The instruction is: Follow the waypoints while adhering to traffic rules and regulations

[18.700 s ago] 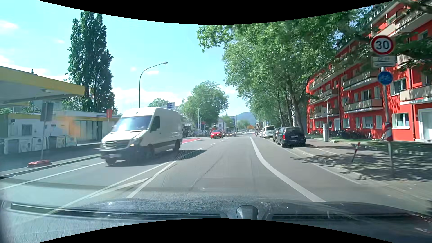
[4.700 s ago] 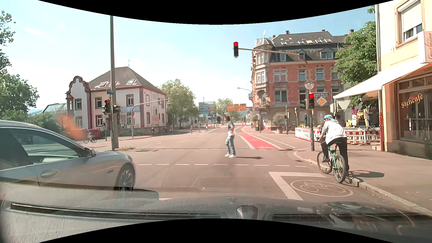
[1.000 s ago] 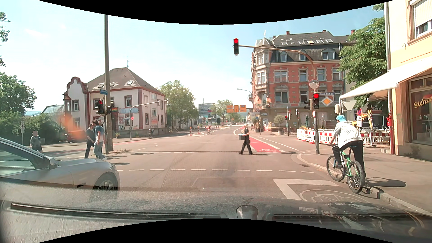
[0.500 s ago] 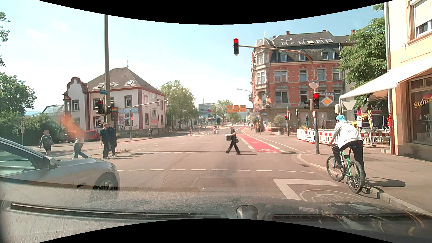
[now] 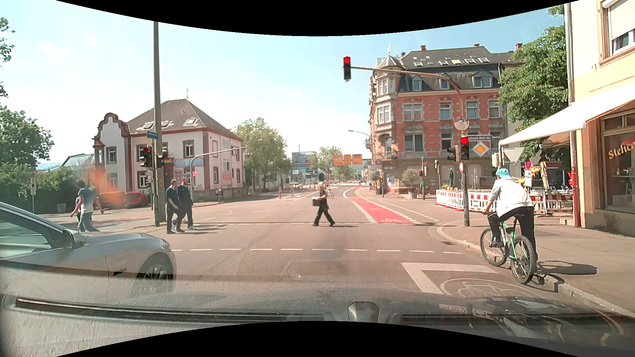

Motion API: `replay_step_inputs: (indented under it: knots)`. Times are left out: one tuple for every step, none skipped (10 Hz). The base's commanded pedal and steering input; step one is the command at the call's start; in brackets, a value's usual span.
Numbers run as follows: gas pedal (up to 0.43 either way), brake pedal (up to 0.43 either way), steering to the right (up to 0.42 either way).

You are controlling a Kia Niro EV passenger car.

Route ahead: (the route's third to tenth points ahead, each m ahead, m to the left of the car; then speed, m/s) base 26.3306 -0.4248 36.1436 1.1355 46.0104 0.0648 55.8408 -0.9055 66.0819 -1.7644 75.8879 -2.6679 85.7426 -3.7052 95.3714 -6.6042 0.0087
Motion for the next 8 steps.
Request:
replay_step_inputs:
  knots:
    - [0.000, 0.287, 0.008]
    - [0.000, 0.287, 0.008]
    - [0.000, 0.287, 0.008]
    - [0.000, 0.287, 0.008]
    - [0.000, 0.287, 0.008]
    - [0.000, 0.287, 0.008]
    - [0.000, 0.287, 0.008]
    - [0.000, 0.287, 0.008]
